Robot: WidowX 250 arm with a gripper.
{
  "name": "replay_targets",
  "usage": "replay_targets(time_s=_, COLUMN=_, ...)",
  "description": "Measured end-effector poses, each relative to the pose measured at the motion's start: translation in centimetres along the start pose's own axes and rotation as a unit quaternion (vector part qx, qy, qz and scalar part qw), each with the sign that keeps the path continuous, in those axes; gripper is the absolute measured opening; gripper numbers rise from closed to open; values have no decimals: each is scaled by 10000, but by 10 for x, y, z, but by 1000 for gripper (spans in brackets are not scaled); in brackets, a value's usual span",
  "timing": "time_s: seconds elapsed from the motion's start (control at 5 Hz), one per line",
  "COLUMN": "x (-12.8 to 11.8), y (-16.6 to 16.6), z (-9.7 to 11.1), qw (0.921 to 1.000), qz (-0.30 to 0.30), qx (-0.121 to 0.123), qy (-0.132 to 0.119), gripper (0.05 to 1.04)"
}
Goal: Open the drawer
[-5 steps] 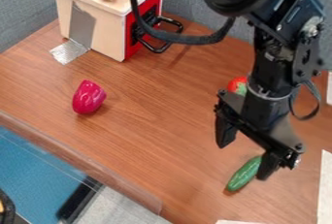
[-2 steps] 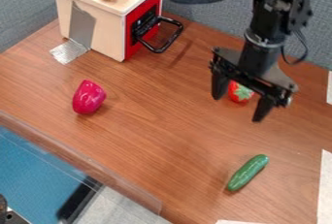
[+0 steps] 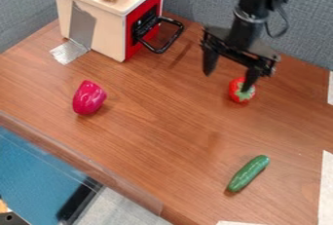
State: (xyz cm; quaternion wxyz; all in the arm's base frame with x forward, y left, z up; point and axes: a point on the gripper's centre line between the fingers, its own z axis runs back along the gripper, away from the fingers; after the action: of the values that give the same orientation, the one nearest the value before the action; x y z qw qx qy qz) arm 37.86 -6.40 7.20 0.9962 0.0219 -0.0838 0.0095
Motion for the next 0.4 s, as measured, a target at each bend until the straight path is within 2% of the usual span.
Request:
replay_targets(time_s=0.2, x=14, y=28, z=1, qw=9998, qz=129, qx=142, qy=-88, gripper=999)
replay_targets(time_s=0.4, x=24, y=50, z=-3, qw=9992, qz=160, qx=348, qy=-72, gripper=999)
